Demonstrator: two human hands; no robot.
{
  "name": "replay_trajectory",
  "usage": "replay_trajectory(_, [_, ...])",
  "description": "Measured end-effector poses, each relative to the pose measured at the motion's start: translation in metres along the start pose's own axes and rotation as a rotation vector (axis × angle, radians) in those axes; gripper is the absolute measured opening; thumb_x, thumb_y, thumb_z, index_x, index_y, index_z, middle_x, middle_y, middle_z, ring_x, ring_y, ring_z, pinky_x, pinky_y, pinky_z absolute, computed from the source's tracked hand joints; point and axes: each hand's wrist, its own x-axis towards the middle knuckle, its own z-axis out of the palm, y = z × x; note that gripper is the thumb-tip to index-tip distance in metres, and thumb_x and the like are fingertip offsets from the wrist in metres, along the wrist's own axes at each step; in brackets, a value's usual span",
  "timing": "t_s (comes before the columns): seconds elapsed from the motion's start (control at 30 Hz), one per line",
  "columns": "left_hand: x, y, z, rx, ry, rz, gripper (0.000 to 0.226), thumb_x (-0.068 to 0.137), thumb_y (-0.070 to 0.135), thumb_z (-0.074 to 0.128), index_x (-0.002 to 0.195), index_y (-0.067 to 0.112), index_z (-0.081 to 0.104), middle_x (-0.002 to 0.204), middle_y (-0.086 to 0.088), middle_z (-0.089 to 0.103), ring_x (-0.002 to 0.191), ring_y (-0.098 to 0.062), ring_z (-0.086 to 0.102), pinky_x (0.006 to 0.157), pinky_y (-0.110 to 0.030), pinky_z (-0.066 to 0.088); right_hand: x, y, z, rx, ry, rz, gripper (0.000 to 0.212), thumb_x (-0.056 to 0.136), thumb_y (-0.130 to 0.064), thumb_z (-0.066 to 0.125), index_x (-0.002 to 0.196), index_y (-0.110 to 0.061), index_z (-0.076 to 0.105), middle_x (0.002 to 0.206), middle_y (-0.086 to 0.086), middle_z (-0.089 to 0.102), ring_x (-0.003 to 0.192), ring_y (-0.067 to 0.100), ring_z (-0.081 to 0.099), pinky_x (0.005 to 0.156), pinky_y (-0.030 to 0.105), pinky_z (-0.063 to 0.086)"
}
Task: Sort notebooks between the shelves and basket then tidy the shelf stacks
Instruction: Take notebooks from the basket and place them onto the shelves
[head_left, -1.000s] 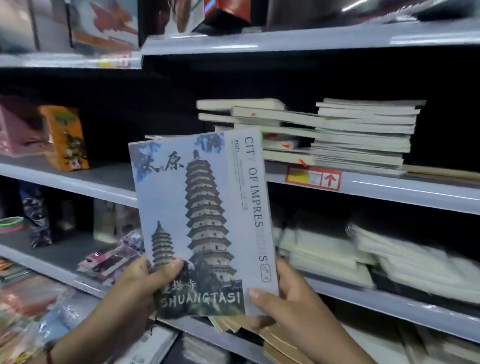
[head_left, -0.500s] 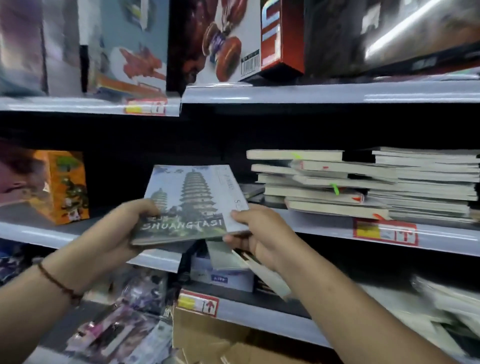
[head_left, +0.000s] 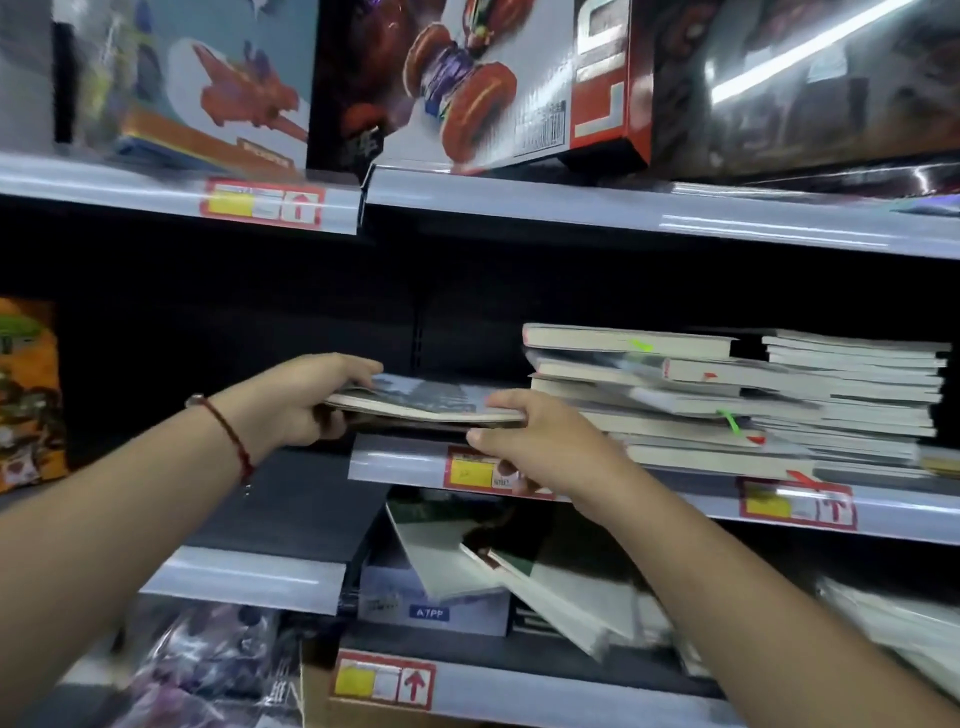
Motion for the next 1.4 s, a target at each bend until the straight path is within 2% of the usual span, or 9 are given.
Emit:
replay_trajectory(0.13, [0.002,-0.004,0.003,0.186,-0.016,0.074,0.020,0.091,0.020,0.059,0.105,0.020,0.075,0.085,-0.003,0.060,0.048,-0.009,0.045,0.034,-0.016,0.026,0.009,0.008,0.010,-0.368,0.152,-0.107,0.042,0.100,-0.044,0.048,0.141,-0.034,0.052,0.136,-0.005,0.059,0.116,0.015,0.058,0.090,0.025,0.043])
replay_trajectory(0.23, [0.001,-0.013,-0.007,0.372,-0.085,0.189,0.024,0.089,0.043,0.065,0.104,0.027,0.076,0.084,0.001,0.059,0.057,-0.011,0.047,0.042,-0.020,0.031,0.017,0.016,0.012,-0.412,0.154,-0.095,0.039,0.101,-0.048,0.044,0.137,-0.038,0.055,0.135,-0.005,0.061,0.116,0.017,0.057,0.091,0.033,0.045])
replay_trajectory(0.4, [0.000,-0.019,-0.011,0.695,-0.090,0.409,0.019,0.083,0.066,0.061,0.091,0.052,0.070,0.104,0.033,0.060,0.108,0.000,0.056,0.098,-0.025,0.040,0.022,0.017,0.010,-0.542,0.133,-0.084,0.040,0.102,-0.046,0.043,0.140,-0.035,0.050,0.138,0.001,0.058,0.120,0.023,0.055,0.093,0.037,0.045])
replay_trajectory(0.67, [-0.005,-0.034,-0.007,0.632,0.055,0.539,0.045,0.091,0.068,0.046,0.125,0.042,0.059,0.124,0.023,0.053,0.116,-0.005,0.050,0.097,-0.028,0.037,0.000,0.030,0.017,-0.564,0.179,-0.181,0.058,0.101,-0.045,0.044,0.155,-0.036,0.023,0.141,0.005,0.051,0.119,0.025,0.055,0.088,0.039,0.050])
replay_trajectory(0.8, [-0.042,-0.079,-0.008,0.149,0.361,0.593,0.043,0.086,0.064,0.049,0.095,0.023,0.055,0.069,0.005,0.054,0.060,-0.018,0.047,0.058,-0.033,0.035,-0.051,0.069,0.019,-0.425,0.224,-0.292,0.057,0.099,-0.046,0.047,0.149,-0.042,0.020,0.127,-0.013,0.048,0.096,0.013,0.055,0.079,0.034,0.050])
replay_trajectory(0.97, [-0.108,-0.207,0.058,0.467,-0.111,0.416,0.026,0.091,0.051,0.062,0.087,0.026,0.067,0.067,0.007,0.064,0.056,-0.006,0.055,0.057,-0.025,0.043,-0.116,0.186,0.027,-0.431,-0.076,-0.101,0.035,0.100,-0.046,0.044,0.135,-0.042,0.045,0.118,-0.023,0.046,0.096,0.003,0.050,0.083,0.025,0.045])
replay_trajectory(1.13, [-0.152,-0.360,0.165,0.911,-0.722,0.152,0.028,0.091,0.056,0.057,0.119,0.055,0.052,0.122,0.041,0.048,0.113,0.007,0.054,0.086,-0.010,0.044,-0.208,0.359,0.051,-0.497,-0.407,0.233,0.050,0.102,-0.045,0.045,0.150,-0.033,0.036,0.152,-0.010,0.040,0.137,0.013,0.038,0.109,0.031,0.038])
replay_trajectory(1.23, [-0.180,-0.458,0.225,1.030,-0.911,0.005,0.059,0.091,0.067,0.046,0.143,0.039,0.044,0.145,0.022,0.045,0.125,-0.007,0.054,0.096,-0.023,0.047,-0.284,0.457,0.064,-0.551,-0.524,0.456,0.054,0.102,-0.044,0.043,0.152,-0.027,0.033,0.158,-0.003,0.034,0.143,0.020,0.034,0.112,0.032,0.031])
replay_trajectory(1.4, [-0.240,-0.593,0.301,1.111,-1.139,-0.243,0.063,0.097,0.053,0.050,0.153,0.030,0.033,0.159,0.007,0.032,0.141,-0.018,0.041,0.113,-0.031,0.036,-0.404,0.585,0.072,-0.507,-0.605,0.875,0.066,0.087,-0.050,0.037,0.148,-0.023,0.041,0.149,0.006,0.047,0.136,0.027,0.044,0.111,0.034,0.036])
